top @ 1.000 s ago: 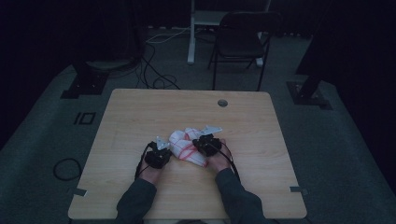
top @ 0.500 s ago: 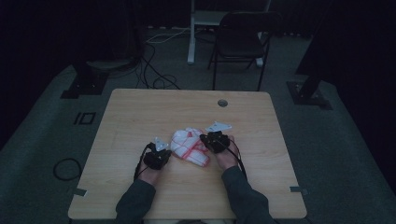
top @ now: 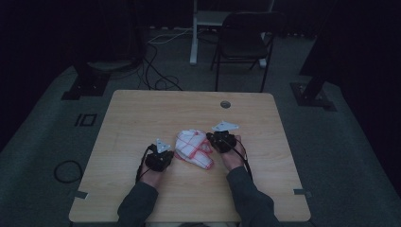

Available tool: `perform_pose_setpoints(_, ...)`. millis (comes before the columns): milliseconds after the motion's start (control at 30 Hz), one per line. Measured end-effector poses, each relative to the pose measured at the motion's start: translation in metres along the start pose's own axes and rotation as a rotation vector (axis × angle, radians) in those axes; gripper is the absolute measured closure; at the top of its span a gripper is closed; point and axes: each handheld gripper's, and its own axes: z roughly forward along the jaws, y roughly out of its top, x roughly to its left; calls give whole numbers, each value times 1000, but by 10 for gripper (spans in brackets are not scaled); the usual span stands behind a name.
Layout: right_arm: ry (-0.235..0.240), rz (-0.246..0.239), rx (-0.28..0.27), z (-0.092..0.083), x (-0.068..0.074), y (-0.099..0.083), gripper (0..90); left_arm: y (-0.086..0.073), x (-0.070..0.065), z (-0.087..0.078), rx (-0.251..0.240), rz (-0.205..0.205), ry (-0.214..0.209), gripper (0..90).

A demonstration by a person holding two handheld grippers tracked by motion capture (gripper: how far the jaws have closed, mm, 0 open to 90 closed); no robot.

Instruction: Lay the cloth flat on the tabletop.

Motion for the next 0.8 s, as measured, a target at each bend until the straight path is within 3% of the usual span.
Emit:
perform_pose_setpoints(133, -9, 1, -5, -3, -3, 1, 896, 4, -5, 5, -5, 4, 2, 779)
perform_pose_setpoints(400, -29, 3, -18, -11, -11, 3, 896, 9, -15, 15, 10, 56, -4, 825)
perform_pose_setpoints(800, -71, 26, -23, -25, -28, -2, 896, 19, -11, 20, 48, 70, 14, 828)
